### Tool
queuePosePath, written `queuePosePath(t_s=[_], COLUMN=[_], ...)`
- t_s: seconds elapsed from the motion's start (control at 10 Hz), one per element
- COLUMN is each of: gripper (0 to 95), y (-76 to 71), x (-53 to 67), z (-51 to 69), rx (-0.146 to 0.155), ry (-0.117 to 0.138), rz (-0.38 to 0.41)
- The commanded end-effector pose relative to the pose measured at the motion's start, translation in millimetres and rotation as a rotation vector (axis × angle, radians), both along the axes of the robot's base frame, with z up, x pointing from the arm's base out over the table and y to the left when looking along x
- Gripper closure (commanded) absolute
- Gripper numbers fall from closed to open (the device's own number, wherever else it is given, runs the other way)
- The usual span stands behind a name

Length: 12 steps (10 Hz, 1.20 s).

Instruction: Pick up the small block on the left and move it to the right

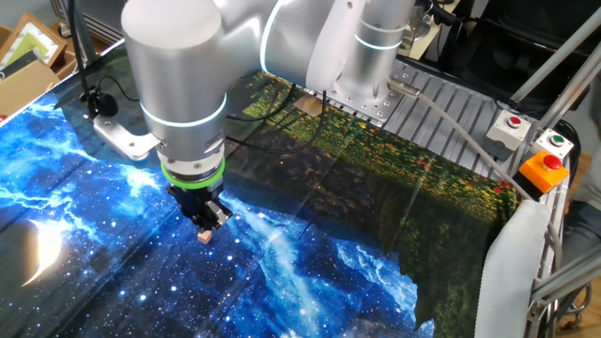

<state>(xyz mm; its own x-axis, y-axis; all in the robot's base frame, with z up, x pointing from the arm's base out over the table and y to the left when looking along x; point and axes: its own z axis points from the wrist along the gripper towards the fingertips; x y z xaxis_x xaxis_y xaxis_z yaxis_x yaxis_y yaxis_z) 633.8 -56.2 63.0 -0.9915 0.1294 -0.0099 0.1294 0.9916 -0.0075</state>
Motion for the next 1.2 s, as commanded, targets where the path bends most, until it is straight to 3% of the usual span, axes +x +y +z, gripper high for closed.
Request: queuePosePath(t_s=[0.1,0.7,1.2], gripper=[95.0,95.0,95.0], y=[0.9,4.4,-2.3], x=[1.0,5.5,4.4], z=[-1.4,-11.7,-17.5], rx=[0.002,0.01,0.006], ry=[0.002,0.0,-0.004], rz=[0.027,0.088,0.13])
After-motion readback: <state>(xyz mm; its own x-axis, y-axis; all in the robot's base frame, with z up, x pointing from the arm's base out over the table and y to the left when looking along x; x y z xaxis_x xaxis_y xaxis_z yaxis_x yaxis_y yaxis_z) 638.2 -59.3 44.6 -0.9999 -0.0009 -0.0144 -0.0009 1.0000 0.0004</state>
